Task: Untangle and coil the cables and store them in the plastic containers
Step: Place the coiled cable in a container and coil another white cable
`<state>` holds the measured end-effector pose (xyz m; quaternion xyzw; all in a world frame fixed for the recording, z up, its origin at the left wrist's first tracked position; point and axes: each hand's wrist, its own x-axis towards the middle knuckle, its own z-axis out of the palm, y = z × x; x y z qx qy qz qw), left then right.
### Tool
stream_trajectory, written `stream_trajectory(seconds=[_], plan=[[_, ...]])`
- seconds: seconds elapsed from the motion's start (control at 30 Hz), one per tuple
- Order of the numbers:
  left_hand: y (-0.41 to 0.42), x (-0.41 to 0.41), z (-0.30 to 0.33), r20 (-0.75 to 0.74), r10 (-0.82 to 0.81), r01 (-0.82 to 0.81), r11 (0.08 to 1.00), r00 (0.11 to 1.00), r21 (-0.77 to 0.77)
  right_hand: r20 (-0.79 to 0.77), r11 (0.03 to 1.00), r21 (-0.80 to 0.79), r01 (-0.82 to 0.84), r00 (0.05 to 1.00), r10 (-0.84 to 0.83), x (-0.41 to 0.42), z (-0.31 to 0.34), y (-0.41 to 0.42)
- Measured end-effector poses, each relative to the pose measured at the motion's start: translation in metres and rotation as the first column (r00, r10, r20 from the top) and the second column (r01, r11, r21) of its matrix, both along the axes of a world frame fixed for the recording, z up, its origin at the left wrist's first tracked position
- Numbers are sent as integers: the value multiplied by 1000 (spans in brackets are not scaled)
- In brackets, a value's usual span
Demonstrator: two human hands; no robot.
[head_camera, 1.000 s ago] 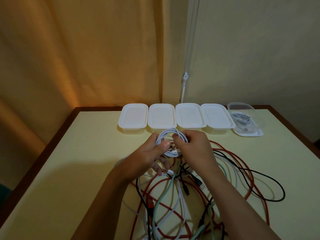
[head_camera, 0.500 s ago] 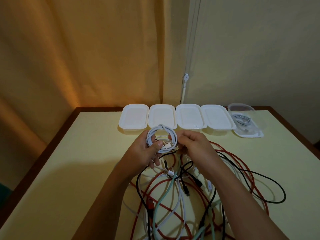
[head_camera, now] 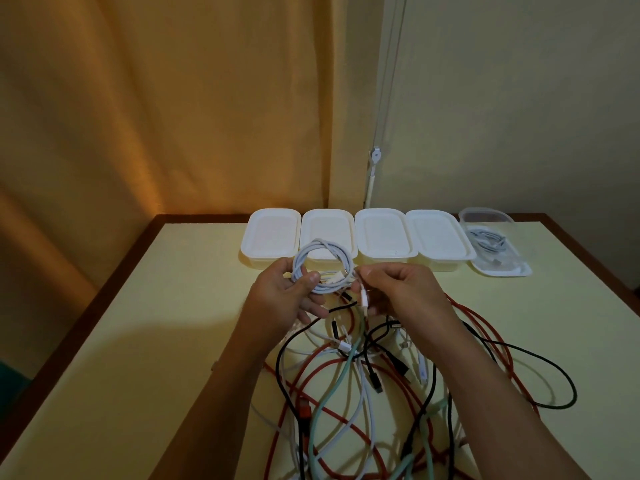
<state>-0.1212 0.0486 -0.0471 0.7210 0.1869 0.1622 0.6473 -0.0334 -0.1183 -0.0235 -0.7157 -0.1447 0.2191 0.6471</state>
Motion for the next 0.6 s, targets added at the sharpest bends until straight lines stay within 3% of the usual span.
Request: stream_trajectory(seconds=[0.17, 0.3, 0.43, 0.6], plan=[[-7, 4, 0, 1, 63, -62, 996, 998, -62, -202, 987, 160, -31, 977, 63, 3, -5, 1], [-15, 4, 0, 15, 102, -102, 995, 995, -6, -342, 949, 316, 4, 933, 110, 1, -3, 3], [-24, 7, -3, 24, 78, -79, 996, 997, 34, -284, 954, 295, 58, 959, 29, -1, -4, 5], [-30, 8, -7, 20, -3, 1, 996, 1000, 92, -73, 982, 172, 77, 995, -66, 0, -6, 5]])
